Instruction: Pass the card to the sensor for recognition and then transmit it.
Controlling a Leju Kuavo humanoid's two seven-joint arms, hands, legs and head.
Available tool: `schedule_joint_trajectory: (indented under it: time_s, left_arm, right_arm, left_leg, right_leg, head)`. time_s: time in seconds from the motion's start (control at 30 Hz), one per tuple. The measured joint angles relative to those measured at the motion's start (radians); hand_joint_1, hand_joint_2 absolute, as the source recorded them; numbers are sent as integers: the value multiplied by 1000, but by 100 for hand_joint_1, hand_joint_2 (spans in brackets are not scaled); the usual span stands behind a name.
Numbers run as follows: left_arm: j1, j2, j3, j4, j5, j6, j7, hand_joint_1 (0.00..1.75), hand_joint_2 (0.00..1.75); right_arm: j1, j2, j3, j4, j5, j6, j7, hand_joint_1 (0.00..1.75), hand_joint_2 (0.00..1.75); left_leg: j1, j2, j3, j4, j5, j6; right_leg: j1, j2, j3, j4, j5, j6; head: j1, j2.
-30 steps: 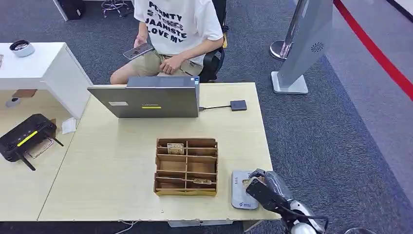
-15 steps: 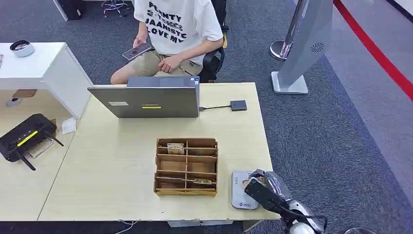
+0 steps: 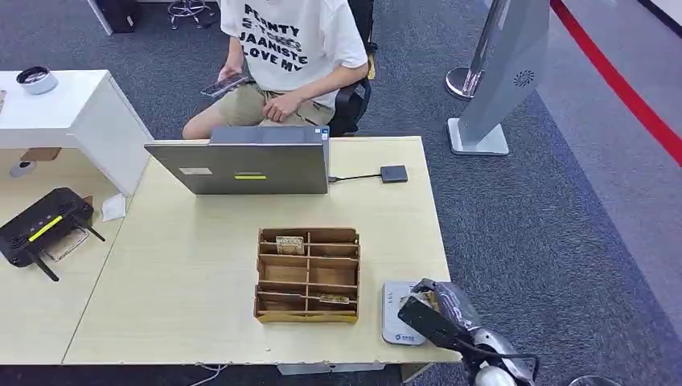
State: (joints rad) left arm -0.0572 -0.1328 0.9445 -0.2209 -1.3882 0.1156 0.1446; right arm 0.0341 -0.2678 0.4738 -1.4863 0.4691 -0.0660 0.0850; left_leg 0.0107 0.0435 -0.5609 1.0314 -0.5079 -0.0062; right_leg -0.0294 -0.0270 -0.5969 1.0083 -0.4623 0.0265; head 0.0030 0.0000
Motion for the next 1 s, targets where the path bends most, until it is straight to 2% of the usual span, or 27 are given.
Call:
schedule_joint_trajectory:
  time_s: [0.53, 0.73, 1.0]
  left_arm:
    - [0, -1, 2, 0, 3, 0, 6, 5, 0]
    - [0, -1, 4, 0, 3, 1, 6, 5, 0]
    - [0, -3, 5, 0, 6, 3, 11, 3, 0]
  right_arm:
    - [-32, 28, 87, 1, 323, -88, 119, 175, 175]
    - [-32, 39, 99, -1, 382, -113, 135, 175, 175]
    - [-10, 59, 98, -22, 423, -202, 123, 175, 175]
  left_leg:
    - [0, 0, 2, 0, 0, 0]
    - [0, 0, 2, 0, 0, 0]
    - [0, 0, 2, 0, 0, 0]
  right_leg:
    - [0, 0, 1, 0, 0, 0]
    - [0, 0, 2, 0, 0, 0]
    - [0, 0, 1, 0, 0, 0]
  head:
    - [0, 0]
    - [0, 0]
    - [0, 0]
